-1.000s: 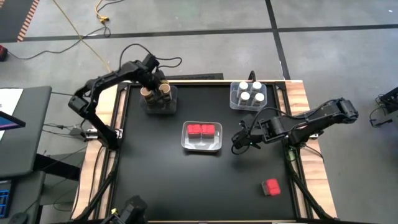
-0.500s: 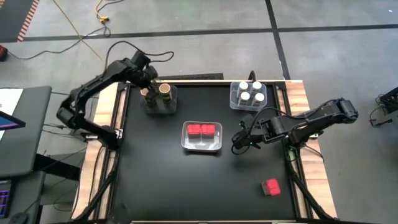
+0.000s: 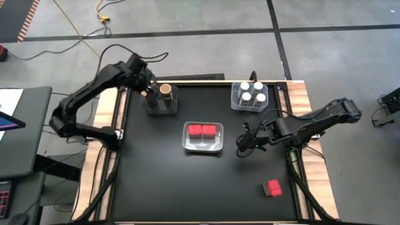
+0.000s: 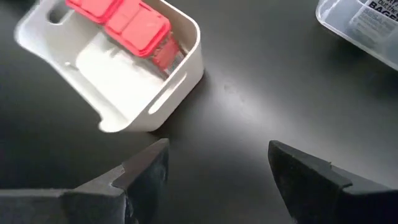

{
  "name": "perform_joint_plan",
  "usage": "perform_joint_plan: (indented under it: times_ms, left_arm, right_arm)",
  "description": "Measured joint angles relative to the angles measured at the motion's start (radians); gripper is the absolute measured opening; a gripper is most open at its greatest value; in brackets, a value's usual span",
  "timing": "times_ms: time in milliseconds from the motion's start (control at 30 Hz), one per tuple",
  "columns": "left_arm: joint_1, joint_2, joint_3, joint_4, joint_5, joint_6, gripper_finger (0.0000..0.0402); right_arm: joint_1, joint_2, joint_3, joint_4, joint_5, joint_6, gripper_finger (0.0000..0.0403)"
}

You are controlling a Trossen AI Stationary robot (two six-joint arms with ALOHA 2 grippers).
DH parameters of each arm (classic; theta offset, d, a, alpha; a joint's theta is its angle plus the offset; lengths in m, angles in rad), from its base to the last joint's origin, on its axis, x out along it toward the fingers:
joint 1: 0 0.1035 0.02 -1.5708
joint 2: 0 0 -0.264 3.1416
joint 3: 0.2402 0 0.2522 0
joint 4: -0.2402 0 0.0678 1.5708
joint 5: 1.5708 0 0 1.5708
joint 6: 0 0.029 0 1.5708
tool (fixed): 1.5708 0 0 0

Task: Sort spices by type
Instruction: Put the red seasoning can into the gray bin

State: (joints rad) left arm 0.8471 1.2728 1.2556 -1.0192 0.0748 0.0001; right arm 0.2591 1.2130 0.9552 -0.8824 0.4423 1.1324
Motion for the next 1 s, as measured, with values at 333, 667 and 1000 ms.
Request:
perform_joint_plan:
  times_ms: [333,667,1000]
  left_arm:
    - [-0.453,-0.211,0.0,0.109,-0.275,-0.214,0.0343]
    - [-0.981,-0.129,0.0,0.165,-0.602,-0.51,0.0343]
    - [-1.212,0.03,0.0,0.19,-0.686,-0.78,0.0343]
  right_arm:
    - [0.155,-0.029,0.039,-0.218,-0.02,0.276,0.03]
    - [0.435,0.024,0.048,-0.258,-0.208,0.661,0.0285]
    - [0.692,0.082,0.058,-0.254,-0.294,1.045,0.0285]
